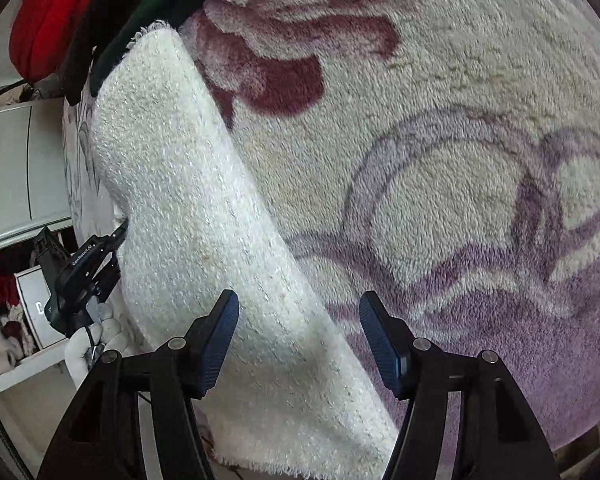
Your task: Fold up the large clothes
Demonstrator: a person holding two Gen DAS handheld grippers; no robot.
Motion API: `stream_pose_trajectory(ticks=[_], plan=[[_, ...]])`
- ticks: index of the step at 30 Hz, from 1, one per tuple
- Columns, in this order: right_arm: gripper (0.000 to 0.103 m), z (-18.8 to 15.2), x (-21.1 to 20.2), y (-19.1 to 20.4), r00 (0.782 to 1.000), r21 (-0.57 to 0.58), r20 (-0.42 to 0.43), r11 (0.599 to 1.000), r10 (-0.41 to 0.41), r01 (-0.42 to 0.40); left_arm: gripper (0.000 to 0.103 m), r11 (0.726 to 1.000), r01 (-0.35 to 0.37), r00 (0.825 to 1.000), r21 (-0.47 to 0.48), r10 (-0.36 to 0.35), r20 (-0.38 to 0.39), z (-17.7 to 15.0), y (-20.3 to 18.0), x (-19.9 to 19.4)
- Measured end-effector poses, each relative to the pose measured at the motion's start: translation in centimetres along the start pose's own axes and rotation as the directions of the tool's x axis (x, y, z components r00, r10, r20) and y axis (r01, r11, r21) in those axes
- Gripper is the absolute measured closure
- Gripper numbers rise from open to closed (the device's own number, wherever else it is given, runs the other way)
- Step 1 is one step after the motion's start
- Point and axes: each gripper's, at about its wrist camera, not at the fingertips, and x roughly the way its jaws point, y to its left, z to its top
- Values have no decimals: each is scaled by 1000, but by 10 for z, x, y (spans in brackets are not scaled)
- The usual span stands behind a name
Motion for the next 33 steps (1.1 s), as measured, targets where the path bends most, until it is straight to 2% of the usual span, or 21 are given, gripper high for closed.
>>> stream_pose_trajectory(ticks=[2,3,6,7,9,11,13,17,20,21,23,24,25,26,27,28,30,33], plan=[[38,6,-8,30,999,-56,34,998,6,-5,79,1000,-8,1000,26,8,5,-3,-4,-18],[38,18,-8,40,999,-85,38,996,15,-12,79,999,-17,1000,41,16,27,-9,-9,-39],[39,28,4,84,999,-189,10,981,42,-40,81,996,-20,994,90,10,110,-37,-18,-95],[39,28,21,110,999,-225,-7,973,44,-45,81,994,-22,993,108,9,121,-43,-25,-101],[54,40,38,135,999,-288,-43,957,20,-32,81,986,-59,996,158,49,68,-56,-28,-88],[65,37,76,145,991,-325,-119,945,-67,25,79,981,-119,992,152,123,-18,-49,-20,-36],[66,38,111,153,974,-338,-149,935,-169,110,78,980,-131,989,150,140,-45,-47,-15,0],[66,45,144,187,943,-383,-133,893,-305,235,78,988,-90,995,128,96,-38,-43,-3,2],[66,50,160,214,921,-370,-133,880,-366,297,78,992,-70,996,109,76,-50,-40,0,-2],[66,51,159,218,917,-373,-140,878,-373,300,78,994,-58,997,89,63,-53,-40,3,-14],[65,48,144,227,924,-393,-161,881,-346,262,77,997,-33,998,65,36,-51,-41,8,-37],[59,43,133,234,933,-410,-170,884,-316,225,77,999,-3,999,47,5,-36,-47,10,-59],[53,31,115,221,941,-429,-191,886,-280,177,74,999,26,999,38,-25,-23,-54,13,-76],[40,21,99,215,947,-432,-223,894,-231,117,56,999,45,999,27,-45,-13,-63,16,-90],[34,12,83,205,952,-423,-242,903,-188,71,44,999,51,999,11,-51,0,-80,24,-108],[34,0,68,192,955,-415,-252,909,-156,39,32,999,51,999,2,-51,7,-92,30,-117],[34,-27,44,153,950,-405,-277,914,-145,21,32,999,29,999,-19,-30,-27,-130,47,-124],[34,-68,32,83,933,-345,-311,936,-182,67,32,998,-31,994,-60,24,-104,-183,65,-114]])
